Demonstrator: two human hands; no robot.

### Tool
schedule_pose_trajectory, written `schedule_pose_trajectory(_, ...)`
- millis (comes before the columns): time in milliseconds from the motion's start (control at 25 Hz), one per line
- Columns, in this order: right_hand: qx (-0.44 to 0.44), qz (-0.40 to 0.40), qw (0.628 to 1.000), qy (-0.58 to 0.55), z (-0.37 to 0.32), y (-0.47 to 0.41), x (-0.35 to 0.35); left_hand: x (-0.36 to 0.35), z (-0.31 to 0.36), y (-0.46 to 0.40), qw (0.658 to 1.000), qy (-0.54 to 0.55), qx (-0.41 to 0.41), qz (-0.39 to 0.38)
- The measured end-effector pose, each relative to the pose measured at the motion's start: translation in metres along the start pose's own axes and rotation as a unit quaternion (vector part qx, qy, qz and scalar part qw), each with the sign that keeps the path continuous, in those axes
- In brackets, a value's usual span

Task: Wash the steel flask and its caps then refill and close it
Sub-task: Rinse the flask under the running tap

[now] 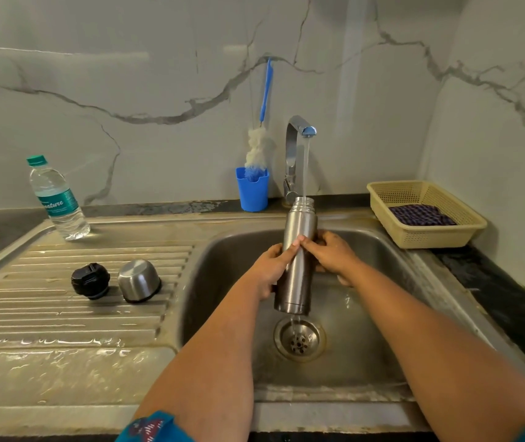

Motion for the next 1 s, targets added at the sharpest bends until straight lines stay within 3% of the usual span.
schedule_pose_trajectory(280, 0.028, -0.053, 0.998, 0.006, -0.001, 0.004, 0.007, 0.008, -0.003, -0.003, 0.999, 0.038, 0.009, -0.03)
schedule_pose_trajectory(1000, 0.099, 0.023, 0.995, 0.019, 0.001, -0.001, 0.009, -0.003, 0.0, -0.011, 0.991, 0.064, -0.114, 0.004)
Point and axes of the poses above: each hand's wrist, its own y-axis away from the middle knuckle, its own x-axis out of the back of the hand, z = x × y, the point moved 1 cm from there along -y, towards the middle knuckle, and after that the axes turned 14 degrees about x, right-handed, at the moved point
